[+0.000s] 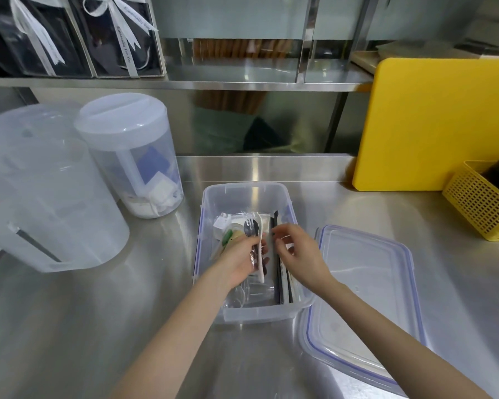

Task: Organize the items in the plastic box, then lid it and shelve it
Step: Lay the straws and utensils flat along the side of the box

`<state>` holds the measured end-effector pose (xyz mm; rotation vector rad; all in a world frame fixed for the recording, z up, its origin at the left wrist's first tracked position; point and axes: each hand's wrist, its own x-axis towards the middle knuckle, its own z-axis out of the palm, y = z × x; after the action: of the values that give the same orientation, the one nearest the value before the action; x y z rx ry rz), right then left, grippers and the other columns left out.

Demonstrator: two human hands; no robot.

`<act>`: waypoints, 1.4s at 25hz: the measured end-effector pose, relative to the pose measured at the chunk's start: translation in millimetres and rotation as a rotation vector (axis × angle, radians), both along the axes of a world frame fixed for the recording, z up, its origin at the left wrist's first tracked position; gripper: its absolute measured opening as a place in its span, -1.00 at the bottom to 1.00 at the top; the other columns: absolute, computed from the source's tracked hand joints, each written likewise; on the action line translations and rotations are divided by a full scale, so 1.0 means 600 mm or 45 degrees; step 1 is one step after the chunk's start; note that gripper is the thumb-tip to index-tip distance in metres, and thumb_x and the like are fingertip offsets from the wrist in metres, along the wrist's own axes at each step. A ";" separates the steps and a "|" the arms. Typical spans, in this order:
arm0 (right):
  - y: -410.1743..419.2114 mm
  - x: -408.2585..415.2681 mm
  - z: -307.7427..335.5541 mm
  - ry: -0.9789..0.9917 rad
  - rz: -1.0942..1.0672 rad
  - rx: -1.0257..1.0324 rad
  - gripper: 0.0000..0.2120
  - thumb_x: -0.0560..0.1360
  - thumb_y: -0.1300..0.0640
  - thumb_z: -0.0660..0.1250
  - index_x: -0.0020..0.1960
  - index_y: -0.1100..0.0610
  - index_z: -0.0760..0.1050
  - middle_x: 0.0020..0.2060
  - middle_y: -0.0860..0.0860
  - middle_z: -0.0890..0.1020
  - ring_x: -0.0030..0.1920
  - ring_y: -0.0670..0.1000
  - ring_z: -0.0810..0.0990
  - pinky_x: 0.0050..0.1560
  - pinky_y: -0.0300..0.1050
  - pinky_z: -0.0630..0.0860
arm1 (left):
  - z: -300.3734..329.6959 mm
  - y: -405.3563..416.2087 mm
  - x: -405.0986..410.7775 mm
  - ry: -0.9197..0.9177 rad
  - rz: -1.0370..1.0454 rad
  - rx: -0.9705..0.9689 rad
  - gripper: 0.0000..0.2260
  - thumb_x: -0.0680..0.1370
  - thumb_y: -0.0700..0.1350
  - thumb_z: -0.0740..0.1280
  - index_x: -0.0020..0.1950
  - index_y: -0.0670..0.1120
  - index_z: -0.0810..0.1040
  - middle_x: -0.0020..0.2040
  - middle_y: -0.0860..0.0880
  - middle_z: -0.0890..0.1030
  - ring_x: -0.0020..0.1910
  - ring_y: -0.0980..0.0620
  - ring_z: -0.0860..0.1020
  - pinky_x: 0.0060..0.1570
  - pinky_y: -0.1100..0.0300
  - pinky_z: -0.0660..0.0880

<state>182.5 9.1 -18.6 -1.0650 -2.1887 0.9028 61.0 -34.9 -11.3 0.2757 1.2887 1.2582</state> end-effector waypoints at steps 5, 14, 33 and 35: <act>0.033 -0.003 0.003 -0.292 -0.061 -0.245 -0.60 0.51 0.15 0.26 0.33 0.17 0.35 0.15 0.15 0.58 0.02 0.09 0.59 0.08 -0.15 0.47 | -0.023 0.014 0.046 0.116 -0.131 -0.053 -0.74 0.56 -0.38 0.01 -0.12 -0.15 0.44 -0.33 -0.08 0.41 -0.36 0.04 0.37 -0.34 0.20 0.31; 0.081 -0.040 0.017 -0.954 0.106 -0.056 -0.69 0.48 0.20 0.25 0.22 0.18 0.42 0.15 0.22 0.54 0.13 0.24 0.53 0.07 0.04 0.49 | -0.061 0.033 0.079 0.167 -0.091 -0.142 -0.73 0.55 -0.41 0.07 0.16 -0.21 0.42 -0.26 -0.06 0.44 -0.31 0.07 0.42 -0.22 0.26 0.39; 0.063 -0.044 0.012 -1.275 0.150 0.192 -0.68 0.48 0.34 0.19 0.22 0.26 0.39 0.20 0.19 0.48 0.19 0.22 0.52 0.10 0.02 0.47 | -0.027 0.014 0.050 0.704 -0.538 -0.069 -0.71 0.54 -0.29 0.06 0.22 -0.23 0.41 -0.05 -0.07 0.51 -0.07 0.05 0.44 -0.01 0.18 0.35; 0.061 -0.042 0.014 -1.181 0.140 0.172 -0.67 0.49 0.32 0.17 0.24 0.24 0.41 0.20 0.19 0.49 0.17 0.22 0.52 0.08 0.04 0.48 | -0.020 0.012 0.029 1.052 -0.562 -0.026 -0.65 0.54 -0.26 0.11 0.32 -0.22 0.40 0.20 -0.13 0.53 0.18 -0.03 0.47 0.19 0.17 0.37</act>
<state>157.2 45.8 -10.2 -1.4969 -3.0078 0.2830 78.1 -27.5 -23.0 1.0845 1.7935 0.7530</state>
